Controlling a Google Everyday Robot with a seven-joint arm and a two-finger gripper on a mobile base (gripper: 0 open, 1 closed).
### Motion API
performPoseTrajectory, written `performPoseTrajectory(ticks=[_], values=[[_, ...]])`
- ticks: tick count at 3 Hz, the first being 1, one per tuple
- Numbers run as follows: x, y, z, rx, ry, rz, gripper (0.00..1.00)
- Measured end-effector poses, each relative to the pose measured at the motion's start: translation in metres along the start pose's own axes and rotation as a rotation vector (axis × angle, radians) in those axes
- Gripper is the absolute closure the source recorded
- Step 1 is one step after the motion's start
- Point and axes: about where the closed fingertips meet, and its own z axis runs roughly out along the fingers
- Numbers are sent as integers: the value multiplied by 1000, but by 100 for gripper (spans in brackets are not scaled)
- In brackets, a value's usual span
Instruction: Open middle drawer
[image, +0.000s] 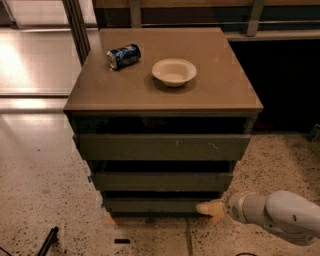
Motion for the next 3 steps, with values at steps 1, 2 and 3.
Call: performPoseTrajectory(ticks=[1,2,3], values=[[0,0,0,0,0,0,42],[0,0,0,0,0,0,65],[0,0,0,0,0,0,87]])
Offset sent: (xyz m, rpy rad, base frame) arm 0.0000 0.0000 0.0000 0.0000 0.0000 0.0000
